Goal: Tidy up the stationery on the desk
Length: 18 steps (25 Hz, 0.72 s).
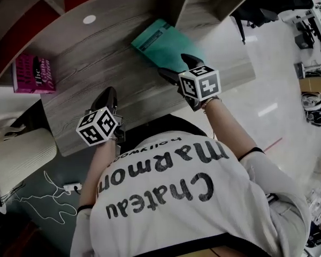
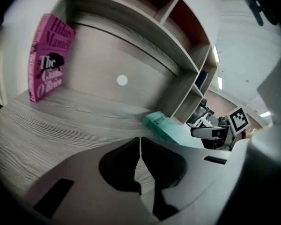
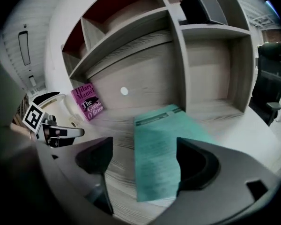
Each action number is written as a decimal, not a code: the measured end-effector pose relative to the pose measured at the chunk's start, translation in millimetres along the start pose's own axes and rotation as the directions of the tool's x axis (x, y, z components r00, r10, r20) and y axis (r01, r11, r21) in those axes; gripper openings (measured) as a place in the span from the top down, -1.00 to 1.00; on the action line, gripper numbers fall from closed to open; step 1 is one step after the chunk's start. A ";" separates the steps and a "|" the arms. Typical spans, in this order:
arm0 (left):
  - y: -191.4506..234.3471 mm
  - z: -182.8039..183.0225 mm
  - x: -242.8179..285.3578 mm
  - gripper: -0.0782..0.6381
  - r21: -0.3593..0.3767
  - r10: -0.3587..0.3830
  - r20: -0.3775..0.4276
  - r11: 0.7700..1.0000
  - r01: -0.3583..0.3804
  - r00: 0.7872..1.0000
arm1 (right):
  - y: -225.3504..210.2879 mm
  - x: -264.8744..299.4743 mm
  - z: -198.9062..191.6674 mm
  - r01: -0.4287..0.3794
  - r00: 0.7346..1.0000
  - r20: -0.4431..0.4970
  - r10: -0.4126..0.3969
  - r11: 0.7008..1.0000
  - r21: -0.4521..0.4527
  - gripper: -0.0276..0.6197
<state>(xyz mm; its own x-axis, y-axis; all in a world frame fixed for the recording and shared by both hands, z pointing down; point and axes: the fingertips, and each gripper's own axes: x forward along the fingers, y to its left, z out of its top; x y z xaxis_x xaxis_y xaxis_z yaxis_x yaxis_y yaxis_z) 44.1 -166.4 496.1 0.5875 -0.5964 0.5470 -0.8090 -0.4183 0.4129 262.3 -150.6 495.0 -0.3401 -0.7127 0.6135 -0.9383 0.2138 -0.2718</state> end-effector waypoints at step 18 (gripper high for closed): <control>-146.1 -48.1 135.4 0.05 -0.255 -0.270 -0.325 0.948 0.190 0.906 | -120.6 8.9 -23.0 -0.131 0.920 -0.374 0.118 0.991 -0.010 -0.36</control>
<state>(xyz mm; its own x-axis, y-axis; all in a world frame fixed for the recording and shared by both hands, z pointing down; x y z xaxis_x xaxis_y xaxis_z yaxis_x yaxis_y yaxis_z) 242.7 -153.1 544.9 0.7563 -0.2048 0.6213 -0.6506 -0.3351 0.6815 371.0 -167.4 550.3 -0.4473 -0.3806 0.8094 -0.8860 0.3122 -0.3428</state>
